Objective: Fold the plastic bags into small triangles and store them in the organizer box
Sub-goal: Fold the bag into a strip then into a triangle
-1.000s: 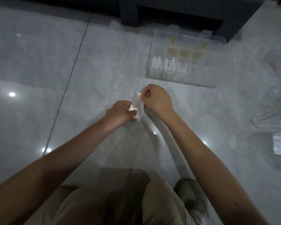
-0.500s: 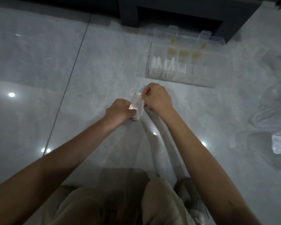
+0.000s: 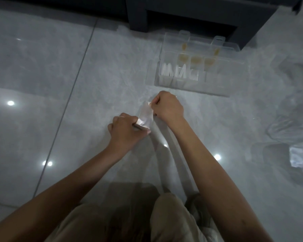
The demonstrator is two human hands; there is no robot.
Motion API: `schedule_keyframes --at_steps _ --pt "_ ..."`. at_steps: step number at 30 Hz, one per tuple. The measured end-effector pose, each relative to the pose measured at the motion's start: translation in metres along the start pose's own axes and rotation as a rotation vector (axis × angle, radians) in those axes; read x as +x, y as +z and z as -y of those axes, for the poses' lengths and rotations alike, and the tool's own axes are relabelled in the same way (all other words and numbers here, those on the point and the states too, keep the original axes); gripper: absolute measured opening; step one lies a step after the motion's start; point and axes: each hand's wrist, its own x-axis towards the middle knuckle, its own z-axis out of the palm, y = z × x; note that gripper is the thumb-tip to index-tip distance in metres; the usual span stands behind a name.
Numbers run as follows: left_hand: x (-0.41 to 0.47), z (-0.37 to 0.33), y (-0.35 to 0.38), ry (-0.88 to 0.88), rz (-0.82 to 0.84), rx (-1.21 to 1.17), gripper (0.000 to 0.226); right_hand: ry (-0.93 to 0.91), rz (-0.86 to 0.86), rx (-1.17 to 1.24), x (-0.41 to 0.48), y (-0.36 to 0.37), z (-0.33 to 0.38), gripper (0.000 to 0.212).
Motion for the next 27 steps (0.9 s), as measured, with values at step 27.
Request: schedule_keyframes --at_steps 27 --pt "-0.001 -0.005 -0.007 -0.042 0.138 -0.085 0.027 0.013 0.023 -0.033 -0.001 -0.003 0.005 0.011"
